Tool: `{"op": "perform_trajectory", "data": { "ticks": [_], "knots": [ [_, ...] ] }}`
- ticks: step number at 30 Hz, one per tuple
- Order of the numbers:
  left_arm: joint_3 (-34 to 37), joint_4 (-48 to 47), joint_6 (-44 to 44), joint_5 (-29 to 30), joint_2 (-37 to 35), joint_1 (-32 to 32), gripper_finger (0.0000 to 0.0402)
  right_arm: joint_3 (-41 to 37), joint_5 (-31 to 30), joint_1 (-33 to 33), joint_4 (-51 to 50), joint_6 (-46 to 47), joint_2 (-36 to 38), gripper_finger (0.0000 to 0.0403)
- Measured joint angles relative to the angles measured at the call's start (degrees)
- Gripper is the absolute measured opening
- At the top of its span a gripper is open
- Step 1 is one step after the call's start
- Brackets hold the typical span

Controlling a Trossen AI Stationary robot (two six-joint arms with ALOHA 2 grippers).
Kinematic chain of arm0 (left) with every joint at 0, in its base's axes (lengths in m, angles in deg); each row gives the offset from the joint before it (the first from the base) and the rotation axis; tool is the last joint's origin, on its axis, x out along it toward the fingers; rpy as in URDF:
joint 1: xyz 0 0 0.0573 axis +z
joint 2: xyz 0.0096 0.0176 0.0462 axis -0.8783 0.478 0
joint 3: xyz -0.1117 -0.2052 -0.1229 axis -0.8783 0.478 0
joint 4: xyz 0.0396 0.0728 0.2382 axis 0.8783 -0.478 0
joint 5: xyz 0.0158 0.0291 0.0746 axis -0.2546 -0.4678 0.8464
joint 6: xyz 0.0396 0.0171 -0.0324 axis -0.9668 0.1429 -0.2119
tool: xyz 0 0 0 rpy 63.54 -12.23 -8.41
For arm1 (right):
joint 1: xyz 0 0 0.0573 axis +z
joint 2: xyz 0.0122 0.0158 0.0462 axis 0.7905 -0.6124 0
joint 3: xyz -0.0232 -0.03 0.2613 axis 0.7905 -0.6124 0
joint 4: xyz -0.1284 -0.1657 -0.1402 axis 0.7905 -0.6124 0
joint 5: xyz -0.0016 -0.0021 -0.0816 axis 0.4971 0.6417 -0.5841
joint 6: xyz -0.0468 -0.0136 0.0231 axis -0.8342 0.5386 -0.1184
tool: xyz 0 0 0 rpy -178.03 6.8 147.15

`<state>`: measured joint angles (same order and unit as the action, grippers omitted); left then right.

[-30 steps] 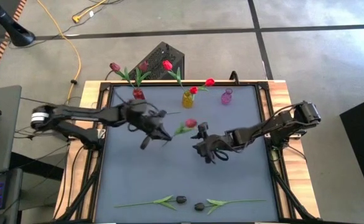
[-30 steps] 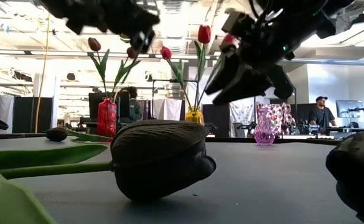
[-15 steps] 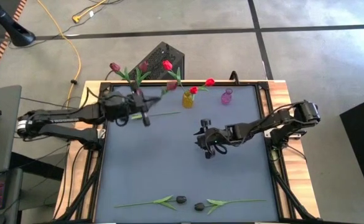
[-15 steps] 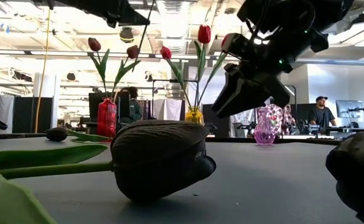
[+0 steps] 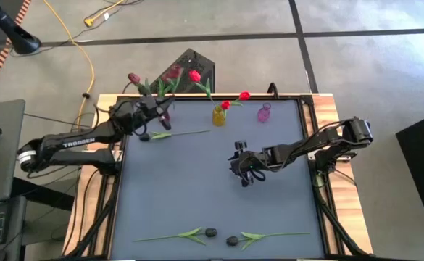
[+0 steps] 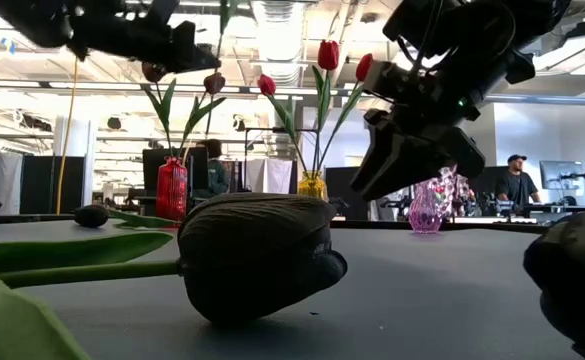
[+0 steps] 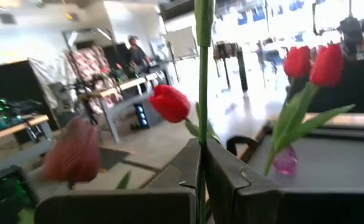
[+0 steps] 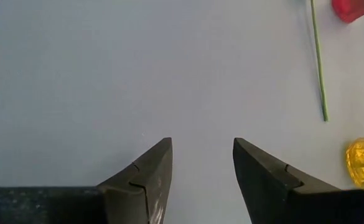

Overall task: Sort flowers into vase by color
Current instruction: Put the dark red tulip into the red vase

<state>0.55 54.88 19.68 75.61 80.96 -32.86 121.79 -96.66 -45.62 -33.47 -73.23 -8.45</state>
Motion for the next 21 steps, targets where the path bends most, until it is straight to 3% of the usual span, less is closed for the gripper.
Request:
{"op": "perform_trajectory", "data": {
  "ticks": [3, 9, 13, 21],
  "knots": [
    [3.8, 5.2, 1.1, 0.1, -1.8, 0.3, 0.0000, 0.0, 0.0, 0.0, -0.5, 0.3, 0.0, 0.0193],
    [7.5, 5.5, 0.6, 6.0, -5.2, 0.3, 0.0000, 0.0, 0.0, -0.1, -0.4, 0.2, 0.0, 0.0193],
    [8.2, 5.5, -0.5, 11.3, -6.7, 0.4, 0.0000, 0.0, 0.2, -0.5, -0.4, 0.3, 0.0, 0.0193],
    [8.2, 3.1, -1.5, 13.5, -7.2, 0.3, 0.0000, 0.0, 0.2, -1.2, -0.3, 0.3, 0.0, 0.0193]
  ]
}}
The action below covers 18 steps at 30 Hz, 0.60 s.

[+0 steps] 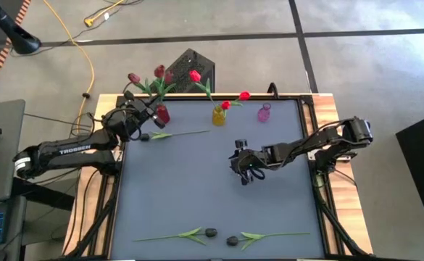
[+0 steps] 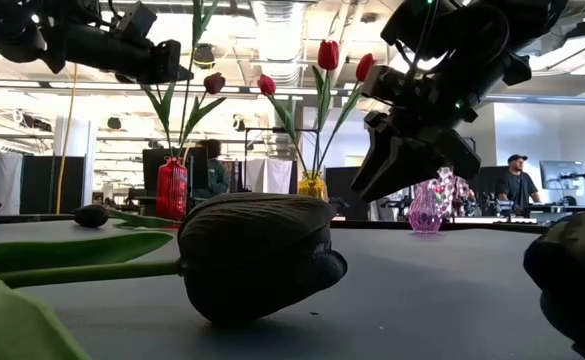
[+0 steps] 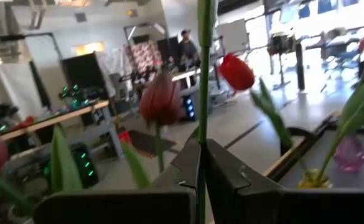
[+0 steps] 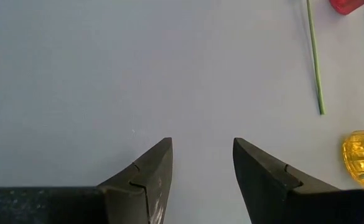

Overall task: Sort flowers into vase by color
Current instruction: Put the dark red tulip into the red vase

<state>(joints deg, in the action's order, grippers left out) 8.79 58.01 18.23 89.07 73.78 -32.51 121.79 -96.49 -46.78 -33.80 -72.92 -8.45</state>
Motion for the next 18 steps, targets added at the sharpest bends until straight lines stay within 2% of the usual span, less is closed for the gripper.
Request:
{"op": "perform_trajectory", "data": {
  "ticks": [4, 13, 18],
  "knots": [
    [0.0, -1.7, 0.0, 2.1, 0.0, 0.0, 0.0000, 0.0, 0.0, 0.0, 0.0, 0.0, 0.0, 0.0193],
    [0.0, -1.8, 0.0, 2.2, 0.0, 1.6, 0.0000, 0.0, 0.0, 0.0, 0.0, 0.0, 0.0, 0.0193],
    [0.0, -2.1, 1.7, -0.6, 0.0, 3.8, 0.0000, 0.0, 0.0, 0.0, 0.0, 0.1, 0.0, 0.0193]
  ]
}}
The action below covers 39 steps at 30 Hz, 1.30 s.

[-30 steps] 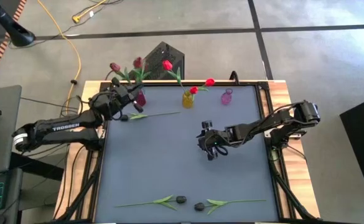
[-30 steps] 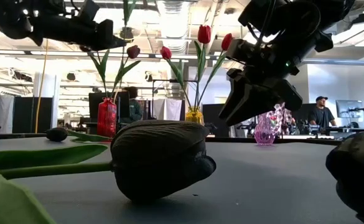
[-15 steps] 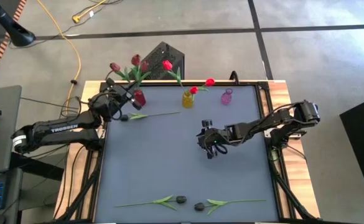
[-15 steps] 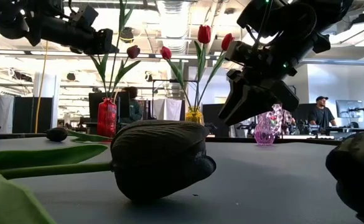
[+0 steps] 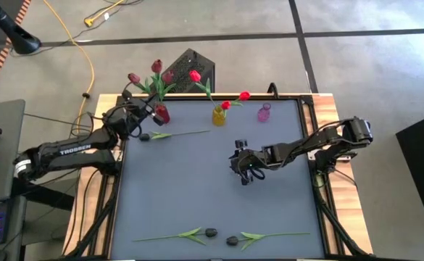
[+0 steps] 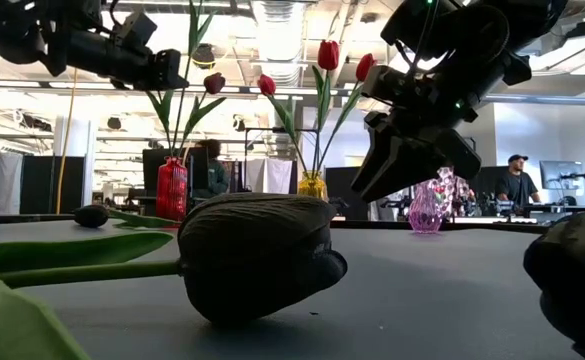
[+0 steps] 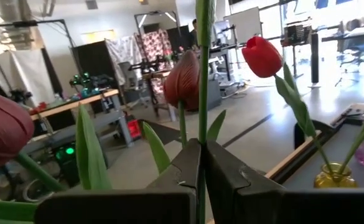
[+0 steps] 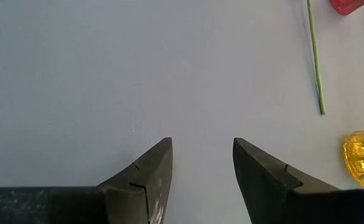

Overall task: Sort flowers into vase by color
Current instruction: Put the dark red tulip into the red vase

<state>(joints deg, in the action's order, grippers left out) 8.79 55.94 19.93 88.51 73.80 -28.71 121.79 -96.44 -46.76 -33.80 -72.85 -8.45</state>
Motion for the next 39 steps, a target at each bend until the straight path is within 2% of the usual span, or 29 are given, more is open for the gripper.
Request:
{"op": "perform_trajectory", "data": {
  "ticks": [17, 25, 39],
  "knots": [
    [0.0, -1.2, 2.4, -5.0, 0.8, 4.4, 0.0000, 0.0, 0.0, 0.0, 0.9, 0.0, 0.0, 0.0193],
    [0.0, -0.7, 0.8, -4.8, 4.3, 5.5, 0.0000, 0.0, 0.7, 0.1, 0.9, 0.6, 0.0, 0.0193],
    [0.0, -5.0, 1.4, -4.8, 4.6, 6.0, 0.0000, 0.0, 1.5, 0.1, 0.9, 0.5, 0.0, 0.0193]
  ]
}}
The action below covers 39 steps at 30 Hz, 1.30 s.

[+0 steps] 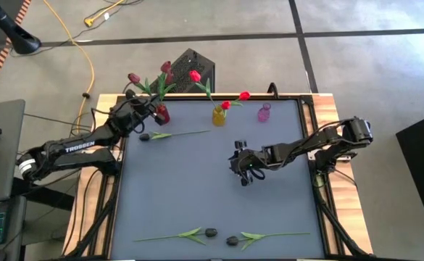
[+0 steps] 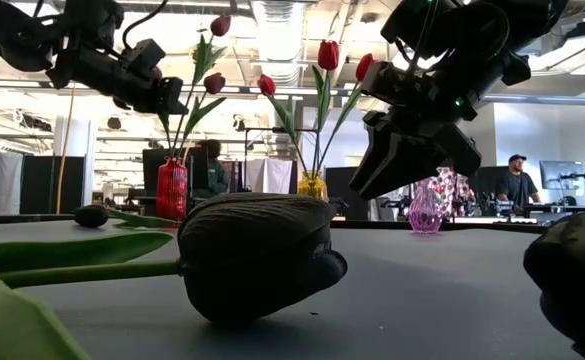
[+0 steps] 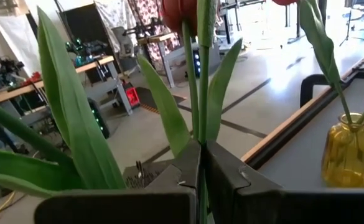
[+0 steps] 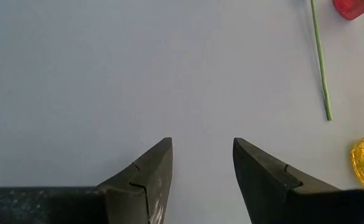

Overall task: Sort flowers into vase by color
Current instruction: Put the dark red tulip into the red vase

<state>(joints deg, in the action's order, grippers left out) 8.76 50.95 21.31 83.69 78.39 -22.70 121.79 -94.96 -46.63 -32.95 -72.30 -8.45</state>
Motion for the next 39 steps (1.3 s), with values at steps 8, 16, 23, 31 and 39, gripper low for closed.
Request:
{"op": "perform_trajectory", "data": {
  "ticks": [8, 16, 23, 31, 39],
  "knots": [
    [0.0, -3.8, 1.2, 0.0, 0.0, 0.0, 0.0000, 0.0, 0.0, 0.0, 0.0, 0.0, 0.0, 0.0193],
    [0.0, -7.2, 2.2, -0.1, 0.0, 0.0, 0.0000, 0.0, 0.0, 0.0, 0.0, -0.2, 0.0, 0.0193],
    [0.0, -7.9, 2.2, -0.2, 0.0, 0.0, 0.0000, 0.0, 0.0, 0.0, 0.0, -0.1, 0.0, 0.0193],
    [0.0, -10.7, 2.4, -0.3, 0.0, 0.0, 0.0000, 0.0, 0.0, 0.0, 0.0, -0.1, 0.0, 0.0193],
    [0.0, -11.8, 3.2, -0.3, 0.0, 0.0, 0.0000, 0.0, 0.0, 0.0, 0.0, -0.1, 0.0, 0.0193]
  ]
}}
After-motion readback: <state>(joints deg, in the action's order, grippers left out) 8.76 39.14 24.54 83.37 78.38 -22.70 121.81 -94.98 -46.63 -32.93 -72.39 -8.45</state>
